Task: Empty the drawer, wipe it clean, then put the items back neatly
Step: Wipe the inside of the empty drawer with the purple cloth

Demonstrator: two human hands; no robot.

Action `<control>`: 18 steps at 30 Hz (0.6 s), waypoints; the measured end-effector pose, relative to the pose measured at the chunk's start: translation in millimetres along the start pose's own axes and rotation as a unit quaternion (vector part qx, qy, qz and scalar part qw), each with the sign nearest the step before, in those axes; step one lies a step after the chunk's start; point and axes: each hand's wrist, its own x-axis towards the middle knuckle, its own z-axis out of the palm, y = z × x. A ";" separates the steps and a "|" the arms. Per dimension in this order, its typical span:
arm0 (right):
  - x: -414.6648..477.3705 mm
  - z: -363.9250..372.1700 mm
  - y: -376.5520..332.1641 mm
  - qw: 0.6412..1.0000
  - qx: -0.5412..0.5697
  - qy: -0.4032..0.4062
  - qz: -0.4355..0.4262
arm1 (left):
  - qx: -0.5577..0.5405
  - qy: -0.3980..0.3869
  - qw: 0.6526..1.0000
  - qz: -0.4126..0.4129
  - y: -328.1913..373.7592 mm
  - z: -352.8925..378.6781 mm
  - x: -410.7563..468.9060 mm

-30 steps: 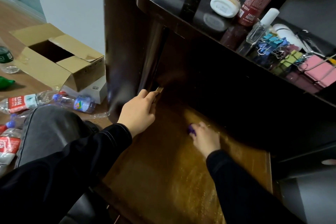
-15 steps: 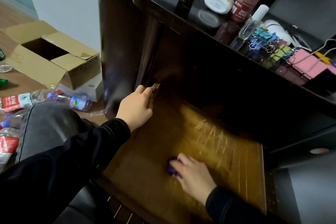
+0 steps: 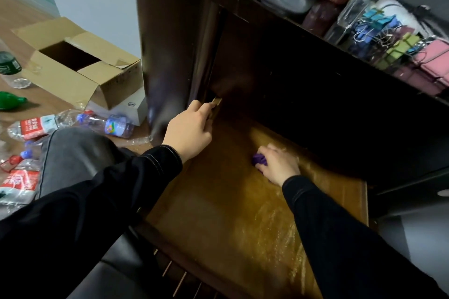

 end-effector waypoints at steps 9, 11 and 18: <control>-142.9 17.4 -40.6 0.952 0.058 -0.161 -0.255 | -0.006 -0.005 1.000 -0.001 -0.1 -0.5 -1.8; -120.2 13.5 -33.5 0.965 0.072 -0.133 -0.216 | -0.008 -0.004 1.000 -0.003 -0.7 0.6 -2.1; -9.7 4.0 -3.4 0.998 0.052 -0.030 -0.022 | -0.004 -0.006 1.000 -0.003 -1.3 1.2 0.4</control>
